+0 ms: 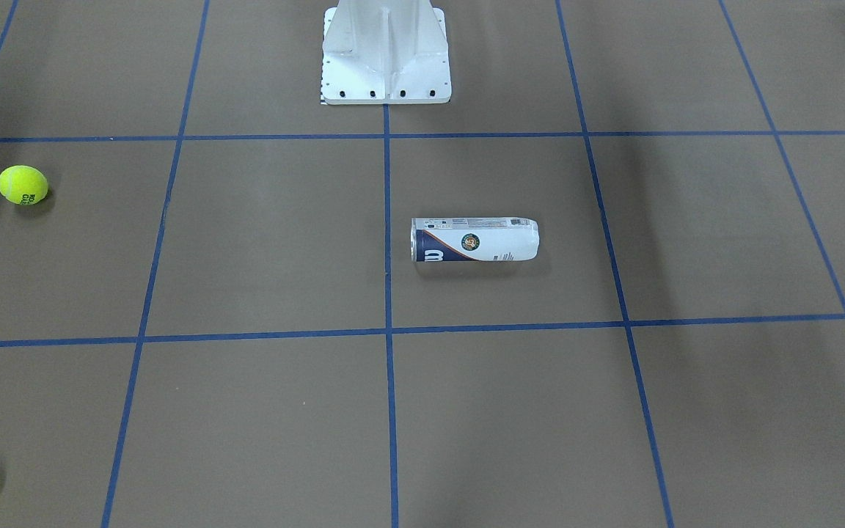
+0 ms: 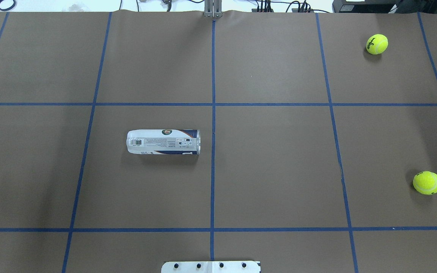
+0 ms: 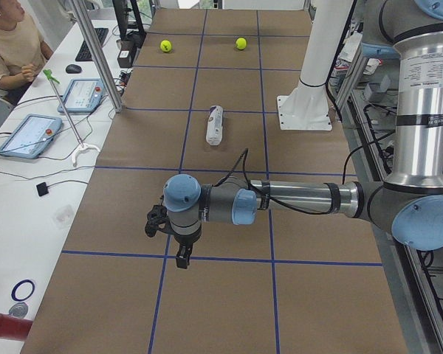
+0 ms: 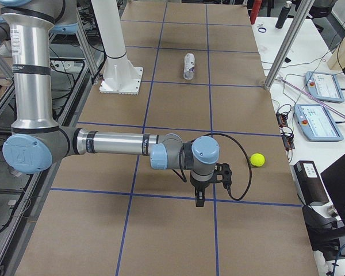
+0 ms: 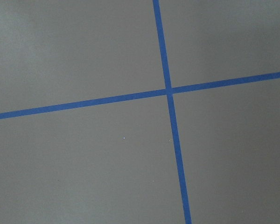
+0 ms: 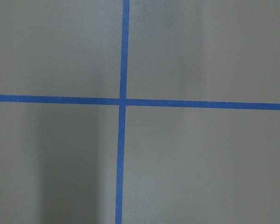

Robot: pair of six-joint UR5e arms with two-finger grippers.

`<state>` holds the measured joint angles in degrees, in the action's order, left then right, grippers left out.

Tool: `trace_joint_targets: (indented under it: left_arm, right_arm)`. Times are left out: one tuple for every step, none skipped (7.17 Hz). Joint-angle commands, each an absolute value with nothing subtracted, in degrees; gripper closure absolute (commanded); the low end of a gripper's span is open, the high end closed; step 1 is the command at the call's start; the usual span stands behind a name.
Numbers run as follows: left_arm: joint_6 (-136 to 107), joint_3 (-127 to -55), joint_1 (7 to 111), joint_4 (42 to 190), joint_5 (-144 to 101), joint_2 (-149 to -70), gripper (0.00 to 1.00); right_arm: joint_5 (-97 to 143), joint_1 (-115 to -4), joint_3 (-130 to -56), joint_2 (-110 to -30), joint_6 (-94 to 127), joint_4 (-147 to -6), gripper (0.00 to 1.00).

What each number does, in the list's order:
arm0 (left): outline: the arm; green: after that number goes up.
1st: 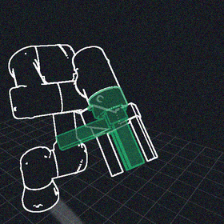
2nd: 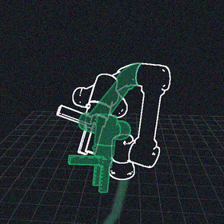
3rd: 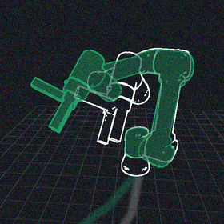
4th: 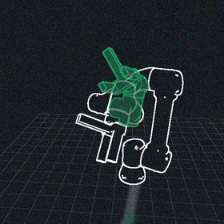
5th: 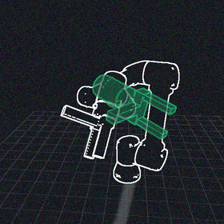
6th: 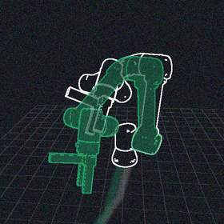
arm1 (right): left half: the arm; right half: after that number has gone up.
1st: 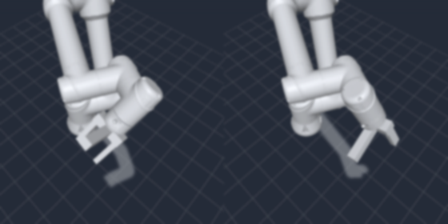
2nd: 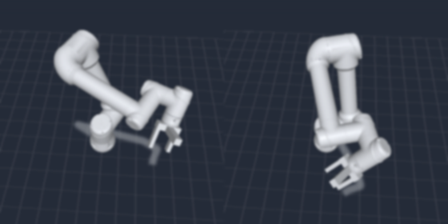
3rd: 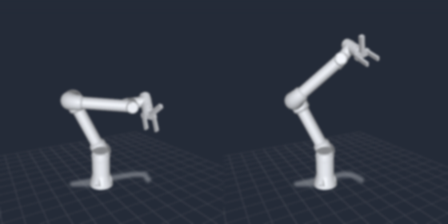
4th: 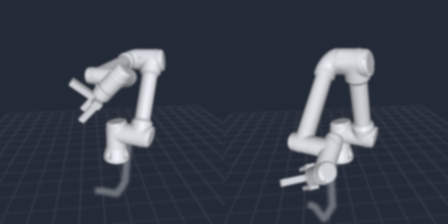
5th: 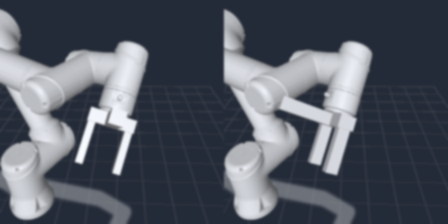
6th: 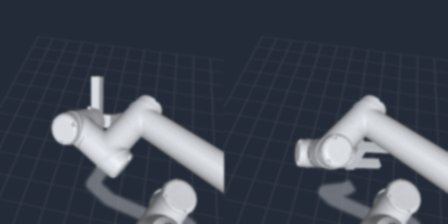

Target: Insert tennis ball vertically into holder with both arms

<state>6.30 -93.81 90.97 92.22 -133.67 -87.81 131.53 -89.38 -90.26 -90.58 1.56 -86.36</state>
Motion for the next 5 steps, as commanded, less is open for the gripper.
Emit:
trace_joint_targets:
  left_arm:
    - [6.4, -94.0, 91.0, 92.0, -133.7, -87.8, 0.00]
    - [6.9, -93.9, 91.0, 92.5, -133.4, -88.2, 0.01]
    - [6.9, -93.9, 91.0, 92.5, -133.4, -88.3, 0.00]
    - [6.5, -93.3, 91.0, 92.9, -133.5, -90.5, 0.00]
    - [6.1, -93.2, 90.9, 91.8, -133.8, -93.1, 0.00]
  right_arm:
    - [131.6, -89.4, -90.3, -90.6, 1.6, -86.2, 0.00]
    - [131.6, -89.4, -90.3, -90.6, 1.6, -86.1, 0.00]
    - [131.6, -89.3, -90.3, -90.6, 1.6, -86.1, 0.00]
    - [131.6, -89.3, -90.3, -90.6, 1.6, -86.1, 0.00]
    - [131.6, -89.3, -90.3, -90.6, 1.6, -86.1, 0.00]
